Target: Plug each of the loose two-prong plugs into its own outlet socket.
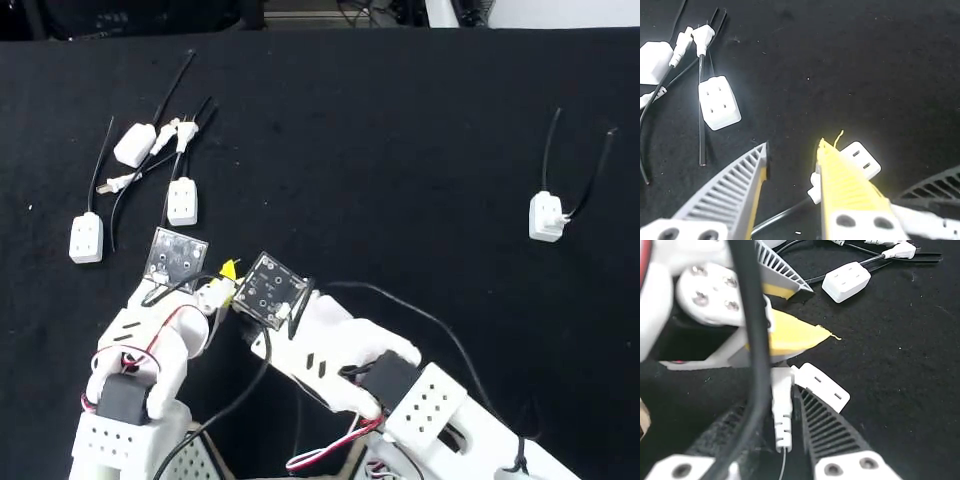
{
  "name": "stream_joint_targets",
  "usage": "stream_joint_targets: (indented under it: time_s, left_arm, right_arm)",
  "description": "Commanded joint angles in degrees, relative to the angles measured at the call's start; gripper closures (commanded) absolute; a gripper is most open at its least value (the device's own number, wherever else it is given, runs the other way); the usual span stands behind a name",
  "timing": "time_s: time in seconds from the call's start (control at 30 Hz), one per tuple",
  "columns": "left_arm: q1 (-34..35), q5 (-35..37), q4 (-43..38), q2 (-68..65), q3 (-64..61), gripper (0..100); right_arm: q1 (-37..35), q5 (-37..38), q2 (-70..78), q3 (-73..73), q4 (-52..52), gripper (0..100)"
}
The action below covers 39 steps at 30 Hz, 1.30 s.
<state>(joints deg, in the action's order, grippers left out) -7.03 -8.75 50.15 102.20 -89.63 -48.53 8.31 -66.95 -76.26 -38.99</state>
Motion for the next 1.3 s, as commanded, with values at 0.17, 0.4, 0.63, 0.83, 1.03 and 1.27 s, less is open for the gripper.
stream_joint_targets:
  time_s: [0.17, 0.4, 0.63, 0.83, 1.03, 1.27]
  left_arm:
    - [0.66, 3.52, 0.09, -0.18, 0.13, 83]
    - [0.66, 3.52, 0.09, -0.18, 0.13, 83]
    - [0.66, 3.52, 0.09, -0.18, 0.13, 83]
    - [0.66, 3.69, 0.09, -0.18, 0.13, 83]
    - [0.66, 3.78, 0.09, -0.18, 0.13, 83]
    - [0.66, 3.78, 0.09, -0.18, 0.13, 83]
  right_arm:
    - [-0.09, 0.35, -2.07, 4.62, 0.35, 98.8]
    - [-0.09, -1.05, -2.07, 4.62, 0.35, 98.8]
    - [-0.09, -1.23, -2.07, 4.62, 0.35, 98.8]
    - [-0.09, -1.23, -2.07, 4.62, 0.44, 98.8]
    - [-0.09, -1.23, -2.07, 4.62, 0.44, 98.8]
    - [-0.09, -1.23, -2.07, 4.62, 0.44, 98.8]
